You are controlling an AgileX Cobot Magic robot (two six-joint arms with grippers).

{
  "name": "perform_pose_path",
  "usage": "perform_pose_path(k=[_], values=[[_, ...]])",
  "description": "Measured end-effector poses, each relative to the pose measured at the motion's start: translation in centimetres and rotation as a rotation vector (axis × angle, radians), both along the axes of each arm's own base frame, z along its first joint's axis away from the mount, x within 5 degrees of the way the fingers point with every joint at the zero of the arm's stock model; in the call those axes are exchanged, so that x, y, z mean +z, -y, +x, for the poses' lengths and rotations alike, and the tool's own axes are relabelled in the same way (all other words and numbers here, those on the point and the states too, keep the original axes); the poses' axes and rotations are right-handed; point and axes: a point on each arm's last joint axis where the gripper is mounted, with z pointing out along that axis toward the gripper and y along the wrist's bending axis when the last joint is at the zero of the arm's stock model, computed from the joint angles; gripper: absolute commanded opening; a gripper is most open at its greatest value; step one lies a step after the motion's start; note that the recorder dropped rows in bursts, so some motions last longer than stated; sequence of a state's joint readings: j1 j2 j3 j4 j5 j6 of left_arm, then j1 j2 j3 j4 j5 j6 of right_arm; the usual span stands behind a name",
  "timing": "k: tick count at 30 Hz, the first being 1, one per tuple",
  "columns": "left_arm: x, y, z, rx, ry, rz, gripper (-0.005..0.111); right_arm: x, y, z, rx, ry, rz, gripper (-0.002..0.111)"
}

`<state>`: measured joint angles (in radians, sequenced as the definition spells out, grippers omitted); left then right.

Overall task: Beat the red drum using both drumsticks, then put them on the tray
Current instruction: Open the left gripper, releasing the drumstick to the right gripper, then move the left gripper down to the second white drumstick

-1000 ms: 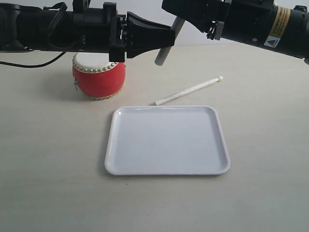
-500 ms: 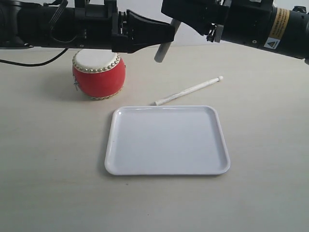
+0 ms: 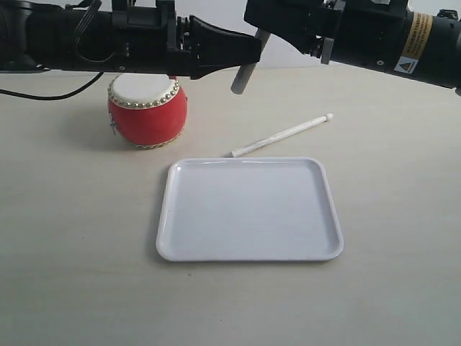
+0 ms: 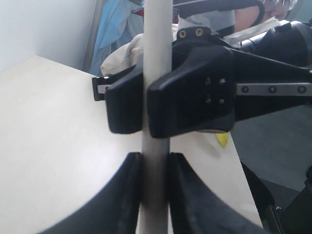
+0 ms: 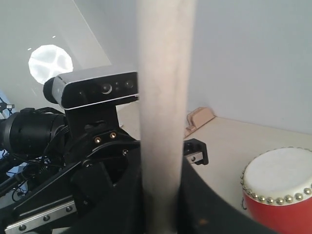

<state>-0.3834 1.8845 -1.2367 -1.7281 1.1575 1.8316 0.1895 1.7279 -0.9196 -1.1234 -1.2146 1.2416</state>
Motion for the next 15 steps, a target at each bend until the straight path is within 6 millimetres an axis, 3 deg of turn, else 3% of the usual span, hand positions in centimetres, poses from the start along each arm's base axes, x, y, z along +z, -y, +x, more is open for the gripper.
perform_pose_path(k=[6,7,12,15], values=[[0.1,0.0,0.1,0.008,0.001,0.003,0.080,0.9,1.6,0.3,-0.050,-0.005,0.021,0.000],[0.0,0.0,0.2,0.020,-0.002,0.010,0.085,1.3,2.4,0.4,-0.072,-0.005,0.027,0.000],[-1.1,0.3,1.3,0.178,-0.012,0.137,0.075,2.8,6.4,0.8,-0.214,-0.001,-0.006,0.000],[-2.1,0.9,2.7,0.392,0.040,0.346,0.075,3.1,8.3,1.1,-0.340,-0.023,-0.093,0.000]])
